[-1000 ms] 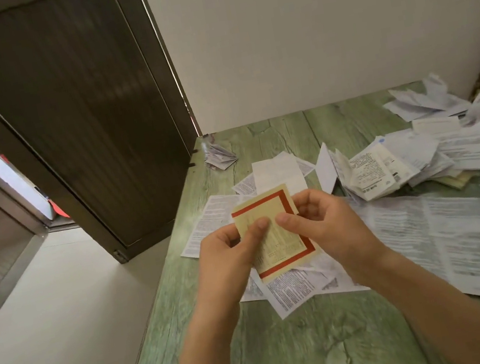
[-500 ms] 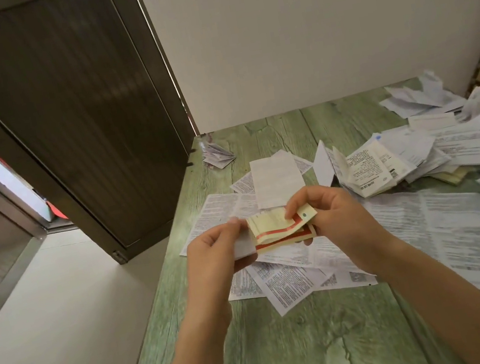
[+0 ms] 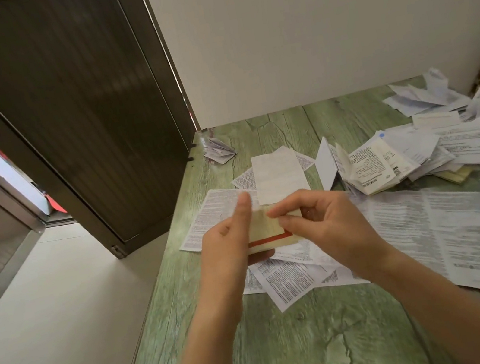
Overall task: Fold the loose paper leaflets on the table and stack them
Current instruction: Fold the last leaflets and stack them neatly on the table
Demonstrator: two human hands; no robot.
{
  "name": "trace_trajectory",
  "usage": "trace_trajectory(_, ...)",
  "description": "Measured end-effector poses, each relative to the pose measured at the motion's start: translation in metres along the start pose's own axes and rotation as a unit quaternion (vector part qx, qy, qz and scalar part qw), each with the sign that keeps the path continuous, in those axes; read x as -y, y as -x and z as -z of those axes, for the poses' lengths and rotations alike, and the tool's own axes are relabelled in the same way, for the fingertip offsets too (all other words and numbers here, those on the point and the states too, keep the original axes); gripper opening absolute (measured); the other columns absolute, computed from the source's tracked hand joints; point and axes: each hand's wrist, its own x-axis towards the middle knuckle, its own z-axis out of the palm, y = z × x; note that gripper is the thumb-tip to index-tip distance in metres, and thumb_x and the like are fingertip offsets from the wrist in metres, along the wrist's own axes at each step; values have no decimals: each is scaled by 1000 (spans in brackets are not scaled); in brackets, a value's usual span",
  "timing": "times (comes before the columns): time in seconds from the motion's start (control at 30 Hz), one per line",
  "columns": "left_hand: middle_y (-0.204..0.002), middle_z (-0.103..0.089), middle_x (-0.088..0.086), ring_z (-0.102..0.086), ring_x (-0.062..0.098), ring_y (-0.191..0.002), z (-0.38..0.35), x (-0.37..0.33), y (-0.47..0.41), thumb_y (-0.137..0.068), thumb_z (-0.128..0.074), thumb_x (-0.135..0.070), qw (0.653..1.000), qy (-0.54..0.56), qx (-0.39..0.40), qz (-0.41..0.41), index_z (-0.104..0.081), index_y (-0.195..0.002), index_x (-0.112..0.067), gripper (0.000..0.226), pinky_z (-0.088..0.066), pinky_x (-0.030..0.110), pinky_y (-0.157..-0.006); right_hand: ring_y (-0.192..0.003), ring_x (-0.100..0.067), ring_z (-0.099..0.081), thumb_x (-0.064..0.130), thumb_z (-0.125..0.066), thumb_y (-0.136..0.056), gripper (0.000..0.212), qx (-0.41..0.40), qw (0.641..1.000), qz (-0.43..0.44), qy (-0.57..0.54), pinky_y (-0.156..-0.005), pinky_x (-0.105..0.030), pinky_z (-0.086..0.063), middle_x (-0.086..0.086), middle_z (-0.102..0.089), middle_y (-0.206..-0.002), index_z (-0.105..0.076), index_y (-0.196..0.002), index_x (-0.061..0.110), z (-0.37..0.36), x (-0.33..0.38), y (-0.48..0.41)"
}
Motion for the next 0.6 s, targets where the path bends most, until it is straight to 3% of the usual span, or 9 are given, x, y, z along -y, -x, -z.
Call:
trace_trajectory(0.1, -77, -71, 9, -67, 20, -71, 0, 3, 1, -89, -62, -13, 998, -8, -29, -49, -71, -88, -13, 9, -56, 23, -61, -65, -11, -62, -7, -61, -85, 21, 12, 999, 28, 23, -66, -23, -52, 8, -68, -73, -71, -87, 12, -3, -1, 1)
trace_trajectory(0.17, -84, -69, 18, -67, 30, -78, 1, 5, 1, -88, -61, -4, 998, -17, -36, -53, -67, -102, -21, 23, -58, 30, -69, -61, -9, -59, -8, -59, -86, 28, 13, 999, 35, 33, -63, -22, -51, 8, -66, -71, -68, -95, 18, -6, -2, 1)
trace_trajectory(0.27, -87, -70, 20, -68, 33, -84, 2, 6, -1, -87, -61, 0, 998, -8, -30, -54, -54, -117, -30, 43, -56, 37, -78, -79, -22, -62, 4, -61, -89, 37, -3, 999, 9, 43, -76, -34, -55, -4, -61, -96, -58, -111, 34, -10, -9, 2)
trace_trajectory(0.37, -77, -72, 12, -69, 24, -75, 5, 6, -1, -86, -63, 1, 997, -27, -28, -62, -57, -118, -22, 39, -56, 28, -71, -72, -7, -56, 15, -63, -89, 19, -6, 996, -35, 77, -68, -18, -48, 3, -58, -99, -58, -100, 29, -9, -11, -1)
trace_trajectory(0.47, -72, -73, 3, -70, 16, -70, 5, 6, -1, -85, -65, -2, 997, -33, -34, -59, -61, -115, -14, 33, -56, 23, -67, -69, -6, -59, 9, -66, -86, 11, -1, 998, -67, 10, -63, -16, -48, 1, -63, -84, -59, -89, 17, -9, -12, -2)
trace_trajectory(0.53, -85, -73, 5, -70, 14, -76, 3, 6, 0, -86, -66, -13, 998, 12, -61, -22, -58, -119, -13, 34, -56, 23, -70, -70, -4, -60, 6, -67, -84, 14, -57, 998, -22, 5, -66, -16, -49, 3, -63, -77, -59, -83, 17, -12, -13, 0)
trace_trajectory(0.6, -102, -69, 8, -67, 17, -91, 1, 5, 0, -81, -68, -33, 994, 89, -41, 55, -54, -121, -11, 48, -55, 29, -82, -72, 1, -55, 8, -67, -85, 16, -152, 973, 121, 129, -69, -11, -45, 7, -61, -76, -57, -80, 20, -15, -14, 2)
